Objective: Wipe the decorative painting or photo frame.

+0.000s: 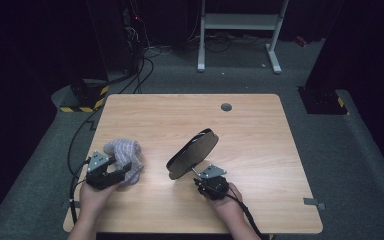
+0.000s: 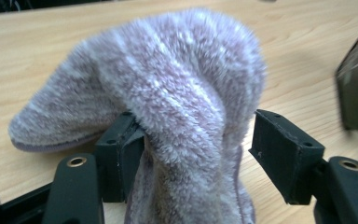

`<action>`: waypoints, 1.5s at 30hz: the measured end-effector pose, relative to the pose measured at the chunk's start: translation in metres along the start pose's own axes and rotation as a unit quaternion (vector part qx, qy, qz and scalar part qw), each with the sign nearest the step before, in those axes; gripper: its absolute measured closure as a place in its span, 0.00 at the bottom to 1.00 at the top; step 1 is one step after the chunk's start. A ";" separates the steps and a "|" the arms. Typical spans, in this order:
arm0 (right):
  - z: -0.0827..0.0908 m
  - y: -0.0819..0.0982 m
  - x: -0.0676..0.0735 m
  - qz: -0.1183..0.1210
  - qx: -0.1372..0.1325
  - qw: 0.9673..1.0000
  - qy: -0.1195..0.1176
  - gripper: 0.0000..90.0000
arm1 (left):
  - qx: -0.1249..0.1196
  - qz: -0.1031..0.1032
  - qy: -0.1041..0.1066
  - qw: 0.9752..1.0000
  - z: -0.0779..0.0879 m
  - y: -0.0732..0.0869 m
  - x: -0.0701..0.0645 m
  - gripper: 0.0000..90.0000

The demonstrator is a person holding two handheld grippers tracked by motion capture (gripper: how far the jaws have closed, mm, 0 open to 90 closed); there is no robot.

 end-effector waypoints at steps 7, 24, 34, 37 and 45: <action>0.004 -0.003 -0.002 -0.005 -0.014 1.000 0.002 0.61 | -0.033 -0.011 0.030 0.999 0.010 -0.012 -0.012 0.36; 0.017 -0.007 -0.007 -0.018 -0.045 0.999 0.024 0.40 | -0.038 -0.016 0.087 0.995 0.007 -0.017 -0.042 0.35; 0.022 0.000 -0.007 -0.027 -0.040 0.998 0.027 0.36 | -0.020 -0.010 0.154 0.988 -0.012 -0.005 -0.083 0.37; 0.024 0.001 -0.008 -0.034 -0.040 0.998 0.029 0.37 | -0.014 -0.012 0.173 0.985 -0.019 0.001 -0.095 0.39; 0.035 0.009 -0.013 -0.042 -0.037 0.997 0.044 0.38 | 0.004 -0.030 0.207 0.978 -0.036 0.011 -0.126 0.48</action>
Point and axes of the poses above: each handheld gripper's, and its own axes: z roughly backward along the jaws, y roughly out of its underside, x roughly to its left, the point moved 3 cm from there along -z, roughly forward along the jaws, and after that the axes turned 14 degrees about -x, right-handed, at the moved point
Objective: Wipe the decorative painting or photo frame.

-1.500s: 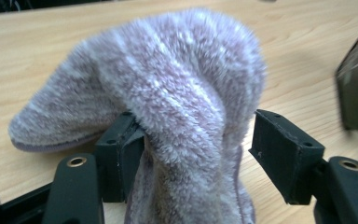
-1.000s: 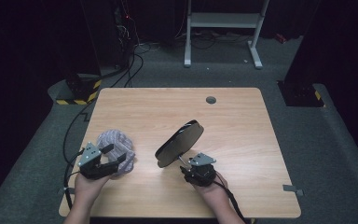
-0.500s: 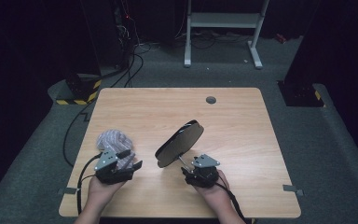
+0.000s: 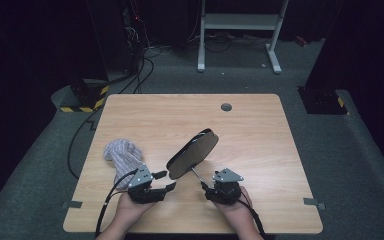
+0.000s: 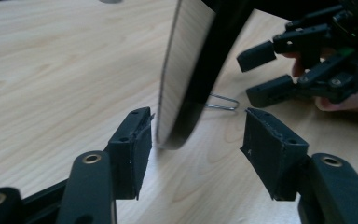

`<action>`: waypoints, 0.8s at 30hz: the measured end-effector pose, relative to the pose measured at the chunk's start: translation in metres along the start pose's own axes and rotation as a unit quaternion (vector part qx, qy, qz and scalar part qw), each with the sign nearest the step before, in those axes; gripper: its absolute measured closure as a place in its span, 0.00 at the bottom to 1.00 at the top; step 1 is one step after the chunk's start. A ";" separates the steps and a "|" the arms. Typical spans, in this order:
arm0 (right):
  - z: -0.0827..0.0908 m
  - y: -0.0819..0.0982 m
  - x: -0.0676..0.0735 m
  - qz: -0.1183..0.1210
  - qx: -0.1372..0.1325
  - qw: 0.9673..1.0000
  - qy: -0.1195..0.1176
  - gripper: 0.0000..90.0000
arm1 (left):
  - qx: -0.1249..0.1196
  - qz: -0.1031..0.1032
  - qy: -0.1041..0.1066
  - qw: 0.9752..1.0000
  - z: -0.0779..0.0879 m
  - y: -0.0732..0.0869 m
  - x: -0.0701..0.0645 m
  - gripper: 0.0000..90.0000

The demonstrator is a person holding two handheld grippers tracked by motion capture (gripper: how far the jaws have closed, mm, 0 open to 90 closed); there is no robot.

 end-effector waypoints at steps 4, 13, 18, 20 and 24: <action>0.003 0.002 -0.002 -0.002 0.000 1.000 0.005 0.39 | 0.002 -0.007 0.004 1.000 -0.003 -0.001 -0.004 0.48; 0.009 0.004 -0.003 -0.002 -0.002 1.000 0.010 0.39 | 0.003 -0.010 0.041 0.999 -0.012 -0.001 -0.020 0.50; 0.008 0.004 -0.001 -0.002 -0.002 1.000 0.007 0.39 | 0.010 -0.008 0.069 0.998 -0.021 0.001 -0.031 0.50; 0.008 0.004 0.000 -0.004 -0.002 1.000 0.003 0.39 | 0.011 -0.013 0.075 0.997 -0.022 0.001 -0.033 0.51; 0.011 0.001 0.006 -0.012 -0.015 1.000 -0.014 0.36 | -0.006 -0.001 0.064 0.998 -0.015 -0.003 -0.022 0.49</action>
Point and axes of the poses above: each handheld gripper's, and its own axes: z roughly backward along the jaws, y roughly out of its underside, x roughly to its left, the point moved 3 cm from there along -z, roughly forward along the jaws, and after that the axes turned 14 degrees about -x, right-handed, at the moved point
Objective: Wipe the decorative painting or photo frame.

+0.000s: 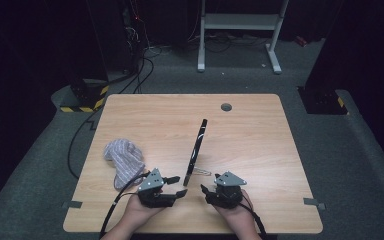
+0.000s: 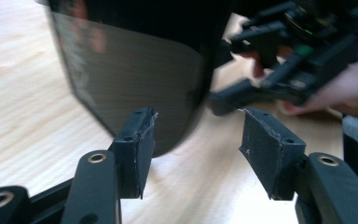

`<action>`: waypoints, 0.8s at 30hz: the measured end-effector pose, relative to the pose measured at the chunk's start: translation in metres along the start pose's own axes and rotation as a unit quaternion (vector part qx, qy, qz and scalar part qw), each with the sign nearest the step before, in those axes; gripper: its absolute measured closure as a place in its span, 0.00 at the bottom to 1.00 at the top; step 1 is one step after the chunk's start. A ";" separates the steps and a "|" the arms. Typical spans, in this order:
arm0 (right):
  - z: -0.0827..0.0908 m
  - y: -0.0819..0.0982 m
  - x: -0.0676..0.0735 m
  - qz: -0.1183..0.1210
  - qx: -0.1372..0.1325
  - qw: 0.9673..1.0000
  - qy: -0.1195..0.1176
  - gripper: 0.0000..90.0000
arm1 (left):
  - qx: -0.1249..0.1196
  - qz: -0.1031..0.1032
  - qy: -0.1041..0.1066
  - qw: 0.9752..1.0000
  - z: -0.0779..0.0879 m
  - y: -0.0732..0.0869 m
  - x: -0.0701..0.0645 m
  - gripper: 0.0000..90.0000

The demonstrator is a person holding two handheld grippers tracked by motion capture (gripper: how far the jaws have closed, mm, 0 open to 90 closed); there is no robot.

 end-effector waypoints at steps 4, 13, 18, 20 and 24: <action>0.002 -0.003 0.007 -0.010 -0.013 1.000 -0.018 0.33 | -0.019 0.013 -0.028 0.999 0.015 -0.003 0.020 0.48; -0.009 -0.019 0.037 -0.014 -0.047 0.998 -0.047 0.23 | -0.027 0.040 -0.102 0.994 0.046 0.003 0.048 0.49; -0.017 -0.029 0.041 -0.017 -0.067 0.996 -0.049 0.23 | -0.017 0.036 -0.111 0.993 0.055 0.007 0.048 0.48; -0.020 -0.031 0.043 -0.014 -0.070 0.996 -0.048 0.24 | -0.010 0.033 -0.117 0.993 0.059 0.009 0.048 0.48; -0.025 -0.035 0.045 -0.011 -0.077 0.996 -0.043 0.26 | -0.007 0.031 -0.129 0.991 0.067 0.012 0.048 0.48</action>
Point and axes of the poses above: each handheld gripper's, and its own axes: z roughly backward along the jaws, y roughly out of its underside, x roughly to its left, the point moved 3 cm from there along -z, roughly forward along the jaws, and after that the axes turned 14 degrees about -x, right-handed, at the moved point
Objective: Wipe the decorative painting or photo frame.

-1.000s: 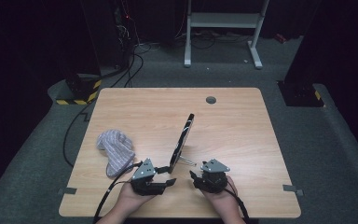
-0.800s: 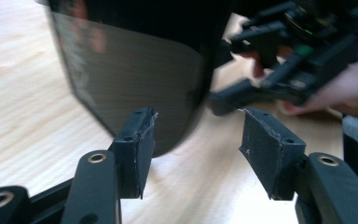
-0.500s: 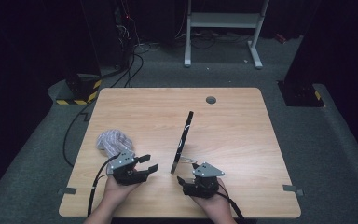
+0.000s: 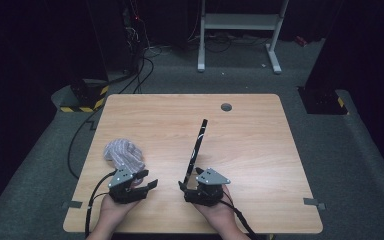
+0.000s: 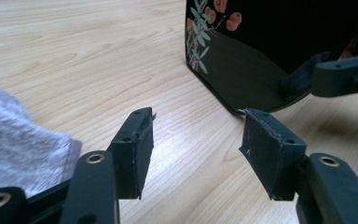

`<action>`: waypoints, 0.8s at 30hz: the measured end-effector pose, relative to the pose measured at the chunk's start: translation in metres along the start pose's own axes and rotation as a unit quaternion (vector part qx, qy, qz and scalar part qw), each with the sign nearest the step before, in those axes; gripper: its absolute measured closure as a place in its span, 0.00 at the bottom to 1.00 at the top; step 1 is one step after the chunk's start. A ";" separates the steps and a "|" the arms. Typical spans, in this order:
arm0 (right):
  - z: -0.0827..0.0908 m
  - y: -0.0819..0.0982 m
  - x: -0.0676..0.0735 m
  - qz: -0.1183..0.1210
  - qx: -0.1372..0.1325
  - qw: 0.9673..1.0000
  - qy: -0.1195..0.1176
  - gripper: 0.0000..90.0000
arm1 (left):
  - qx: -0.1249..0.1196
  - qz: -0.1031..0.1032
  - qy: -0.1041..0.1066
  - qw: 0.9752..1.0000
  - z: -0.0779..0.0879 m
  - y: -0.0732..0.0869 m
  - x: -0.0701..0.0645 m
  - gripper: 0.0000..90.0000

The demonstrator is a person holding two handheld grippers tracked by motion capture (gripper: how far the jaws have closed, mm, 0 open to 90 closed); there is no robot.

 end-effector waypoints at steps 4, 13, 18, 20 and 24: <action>-0.002 0.000 -0.002 0.003 0.002 1.000 0.009 0.30 | -0.001 0.001 -0.007 1.000 0.003 0.000 0.002 0.48; 0.011 0.003 -0.010 0.004 -0.002 1.000 0.014 0.34 | 0.000 -0.004 0.003 1.000 -0.007 -0.004 0.000 0.48; 0.023 0.006 -0.017 0.001 -0.005 1.000 0.028 0.39 | -0.001 -0.010 0.008 1.000 -0.017 -0.007 -0.003 0.48; 0.028 0.007 -0.021 -0.001 -0.006 0.999 0.034 0.41 | 0.000 -0.010 0.009 1.000 -0.021 -0.008 -0.004 0.48; 0.035 0.009 -0.029 -0.005 -0.008 0.999 0.046 0.45 | 0.003 -0.011 0.008 1.000 -0.026 -0.009 -0.004 0.48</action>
Point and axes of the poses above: each handheld gripper's, and its own axes: z roughly backward along the jaws, y roughly out of its underside, x roughly to its left, the point moved 3 cm from there along -z, roughly forward along the jaws, and after that the axes turned 14 degrees about -x, right-handed, at the moved point
